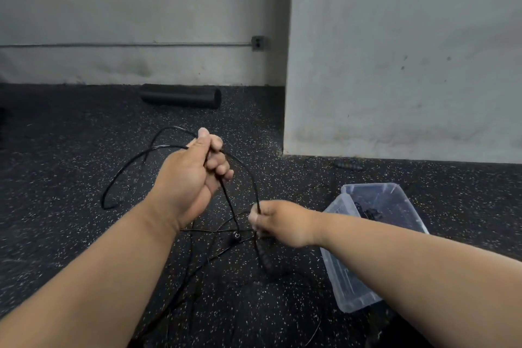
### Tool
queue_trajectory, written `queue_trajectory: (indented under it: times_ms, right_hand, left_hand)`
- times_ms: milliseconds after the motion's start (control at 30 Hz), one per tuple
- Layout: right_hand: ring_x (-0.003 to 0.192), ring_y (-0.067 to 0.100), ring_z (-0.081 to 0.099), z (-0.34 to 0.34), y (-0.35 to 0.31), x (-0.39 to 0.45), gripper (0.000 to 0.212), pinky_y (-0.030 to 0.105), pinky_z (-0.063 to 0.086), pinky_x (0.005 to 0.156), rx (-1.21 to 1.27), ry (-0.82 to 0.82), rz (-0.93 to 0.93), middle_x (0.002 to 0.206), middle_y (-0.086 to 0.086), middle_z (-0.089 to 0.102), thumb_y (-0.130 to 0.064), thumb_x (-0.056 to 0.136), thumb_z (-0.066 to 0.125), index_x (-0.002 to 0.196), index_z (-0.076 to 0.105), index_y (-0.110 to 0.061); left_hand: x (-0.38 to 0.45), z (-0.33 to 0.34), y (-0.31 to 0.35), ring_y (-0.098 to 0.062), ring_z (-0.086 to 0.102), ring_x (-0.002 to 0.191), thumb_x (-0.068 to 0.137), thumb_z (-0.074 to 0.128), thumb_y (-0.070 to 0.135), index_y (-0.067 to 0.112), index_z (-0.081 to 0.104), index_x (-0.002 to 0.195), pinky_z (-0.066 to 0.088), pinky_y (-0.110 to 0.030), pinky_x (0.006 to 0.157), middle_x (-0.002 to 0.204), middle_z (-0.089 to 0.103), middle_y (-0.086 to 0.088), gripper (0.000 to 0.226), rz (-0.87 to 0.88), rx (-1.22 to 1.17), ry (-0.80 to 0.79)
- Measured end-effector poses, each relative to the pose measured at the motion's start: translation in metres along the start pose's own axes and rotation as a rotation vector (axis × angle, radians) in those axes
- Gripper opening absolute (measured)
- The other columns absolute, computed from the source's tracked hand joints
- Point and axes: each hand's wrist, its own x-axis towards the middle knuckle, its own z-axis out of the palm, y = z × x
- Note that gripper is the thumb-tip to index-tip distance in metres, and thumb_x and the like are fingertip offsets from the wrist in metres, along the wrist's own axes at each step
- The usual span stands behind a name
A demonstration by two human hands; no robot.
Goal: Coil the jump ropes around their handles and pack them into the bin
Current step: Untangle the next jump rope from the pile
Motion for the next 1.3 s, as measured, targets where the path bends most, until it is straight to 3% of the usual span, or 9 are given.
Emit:
queue_trajectory:
  times_ms: [133,300,433,533,667,767,1000,1133,1300]
  right_hand:
    - [0.059,0.012,0.05,-0.02,-0.042,-0.016,0.033,0.032,0.042,0.055,0.159,0.293,-0.172,0.079,-0.004,0.066,-0.037,0.112,0.042,0.088,0.06,-0.021]
    - [0.078,0.012,0.066,-0.036,-0.081,-0.029,0.03,0.03,0.055,0.078,0.231,0.452,-0.391,0.08,0.0,0.07,-0.03,0.112,0.043,0.091,0.062,-0.017]
    - [0.078,0.016,0.067,-0.044,-0.102,-0.033,0.029,0.038,0.057,0.079,0.294,0.497,-0.514,0.08,0.005,0.069,-0.025,0.112,0.044,0.092,0.061,-0.014]
    - [0.075,0.023,0.065,-0.059,-0.111,-0.033,0.03,0.041,0.056,0.076,0.411,0.622,-0.531,0.077,0.009,0.069,-0.027,0.113,0.042,0.093,0.06,-0.014]
    - [0.072,0.02,0.065,-0.083,-0.109,-0.03,0.03,0.035,0.053,0.069,0.614,0.746,-0.507,0.078,0.01,0.069,-0.03,0.114,0.04,0.101,0.059,-0.01]
    - [0.077,0.018,0.067,-0.076,-0.093,-0.025,0.031,0.037,0.055,0.072,0.662,0.629,-0.371,0.097,0.01,0.071,-0.038,0.111,0.045,0.117,0.059,-0.011]
    - [0.099,0.013,0.067,0.015,-0.037,-0.014,0.049,0.035,0.055,0.09,-0.035,-0.113,0.026,0.118,-0.013,0.067,-0.059,0.094,0.066,0.137,0.056,-0.037]
    - [0.057,0.005,0.052,0.031,-0.026,-0.013,0.03,0.022,0.043,0.056,-0.047,-0.125,0.056,0.066,-0.016,0.061,-0.047,0.109,0.047,0.108,0.066,-0.024]
    - [0.075,0.018,0.053,0.004,-0.035,-0.014,0.031,0.039,0.046,0.074,0.158,0.068,-0.097,0.083,0.0,0.059,-0.039,0.112,0.04,0.093,0.058,-0.022]
  left_hand:
    - [0.002,-0.008,0.0,-0.011,0.048,0.067,0.113,0.034,0.041,0.014,0.062,0.104,0.048,-0.035,0.08,0.068,0.045,0.003,0.04,0.039,0.001,0.037]
    - [-0.001,-0.024,-0.019,-0.014,0.064,0.087,0.113,0.03,0.045,0.025,0.068,0.13,0.051,-0.036,0.088,0.089,0.071,0.003,0.046,0.026,0.371,0.032]
    - [-0.016,-0.021,-0.043,-0.009,0.072,0.108,0.115,0.021,0.042,0.027,0.07,0.123,0.054,-0.039,0.102,0.113,0.079,0.008,0.052,-0.058,0.767,-0.113]
    - [-0.026,-0.015,-0.051,-0.017,0.075,0.105,0.107,0.017,0.055,0.007,0.07,0.11,0.055,-0.033,0.098,0.107,0.08,-0.004,0.072,-0.184,0.723,-0.234]
    - [-0.028,-0.018,-0.055,-0.026,0.074,0.095,0.105,0.022,0.059,0.013,0.053,0.084,0.054,-0.045,0.102,0.083,0.074,-0.003,0.059,-0.096,0.786,-0.229]
    - [-0.024,-0.016,-0.046,-0.028,0.072,0.079,0.106,0.027,0.059,0.016,0.045,0.078,0.059,-0.048,0.091,0.072,0.061,-0.005,0.055,-0.017,0.619,-0.071]
    - [-0.011,0.002,-0.027,-0.015,0.046,0.064,0.105,0.032,0.058,0.019,0.041,0.076,0.058,-0.044,0.086,0.068,0.039,0.0,0.05,-0.022,-0.038,0.013]
    - [-0.008,0.008,-0.024,-0.017,0.059,0.07,0.107,0.032,0.055,0.018,0.048,0.082,0.058,-0.045,0.09,0.071,0.053,-0.003,0.049,-0.002,-0.062,0.023]
    - [-0.009,-0.02,-0.018,-0.016,0.064,0.127,0.095,0.04,0.066,0.027,0.058,0.134,0.047,-0.043,0.108,0.128,0.074,0.002,0.058,-0.008,0.315,-0.019]
